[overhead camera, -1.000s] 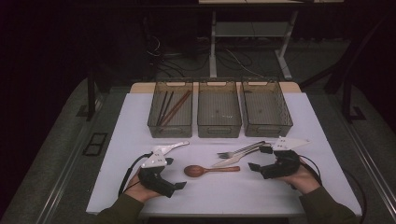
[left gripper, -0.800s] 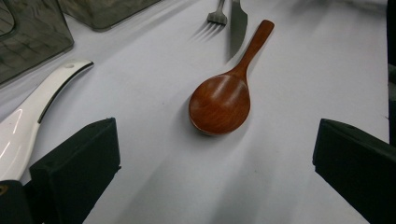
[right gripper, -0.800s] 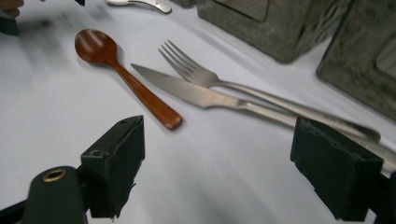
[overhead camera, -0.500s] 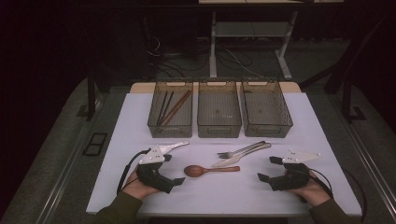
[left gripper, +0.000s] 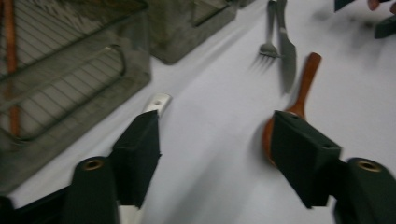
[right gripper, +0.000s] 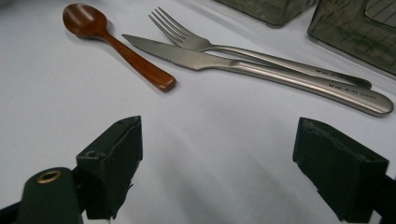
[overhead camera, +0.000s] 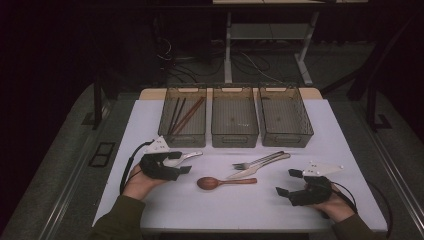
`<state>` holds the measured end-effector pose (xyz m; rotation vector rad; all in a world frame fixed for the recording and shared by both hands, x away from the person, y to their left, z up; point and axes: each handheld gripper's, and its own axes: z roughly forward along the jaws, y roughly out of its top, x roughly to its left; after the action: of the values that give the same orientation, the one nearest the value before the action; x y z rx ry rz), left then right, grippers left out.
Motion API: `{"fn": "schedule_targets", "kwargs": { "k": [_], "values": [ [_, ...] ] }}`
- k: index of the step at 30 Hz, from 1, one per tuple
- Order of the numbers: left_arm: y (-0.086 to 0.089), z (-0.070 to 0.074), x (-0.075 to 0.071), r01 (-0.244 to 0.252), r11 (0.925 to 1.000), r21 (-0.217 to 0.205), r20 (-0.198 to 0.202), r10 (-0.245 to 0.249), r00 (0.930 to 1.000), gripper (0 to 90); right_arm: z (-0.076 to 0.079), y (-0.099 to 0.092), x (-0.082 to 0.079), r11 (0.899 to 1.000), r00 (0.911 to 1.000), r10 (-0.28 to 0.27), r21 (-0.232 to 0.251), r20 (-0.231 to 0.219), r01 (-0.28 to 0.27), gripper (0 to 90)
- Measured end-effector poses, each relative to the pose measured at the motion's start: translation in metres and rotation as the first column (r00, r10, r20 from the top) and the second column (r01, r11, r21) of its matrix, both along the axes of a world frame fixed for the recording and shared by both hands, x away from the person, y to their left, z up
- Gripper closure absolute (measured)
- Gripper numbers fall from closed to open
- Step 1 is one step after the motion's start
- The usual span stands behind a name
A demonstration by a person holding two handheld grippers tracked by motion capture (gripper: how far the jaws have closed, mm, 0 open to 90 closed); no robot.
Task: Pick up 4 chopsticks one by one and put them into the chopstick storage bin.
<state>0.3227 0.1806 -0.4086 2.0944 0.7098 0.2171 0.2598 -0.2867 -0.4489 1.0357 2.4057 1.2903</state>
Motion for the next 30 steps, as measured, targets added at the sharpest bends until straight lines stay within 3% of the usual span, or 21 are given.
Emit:
{"fn": "schedule_targets", "kwargs": {
  "k": [7,14,21,26,30],
  "values": [
    [0.012,0.0,0.028,-0.032,0.9978,0.057,-0.023,0.033,0.9992,58.2,0.0,-0.001,0.0,1.0,1.0,-0.004,0.002,0.0,0.004,15.7],
    [0.033,-0.012,0.044,-0.148,0.9819,0.119,-0.038,0.153,0.9875,79.9,0.0,-0.001,0.001,1.0,1.0,0.001,-0.002,0.003,-0.001,15.8],
    [0.045,-0.025,0.05,-0.196,0.9697,0.146,-0.104,0.212,0.9717,85.7,-0.001,0.001,0.001,1.0,1.0,0.006,-0.005,0.002,-0.006,15.8],
    [0.045,-0.03,0.05,-0.191,0.9701,0.15,-0.137,0.212,0.9677,86.4,-0.001,0.0,0.001,1.0,1.0,0.008,-0.01,0.001,-0.008,15.8],
    [0.045,-0.03,0.047,-0.168,0.972,0.164,-0.15,0.193,0.9697,86.5,0.0,-0.001,0.001,1.0,1.0,0.004,-0.01,0.004,-0.004,15.8]
  ]
}}
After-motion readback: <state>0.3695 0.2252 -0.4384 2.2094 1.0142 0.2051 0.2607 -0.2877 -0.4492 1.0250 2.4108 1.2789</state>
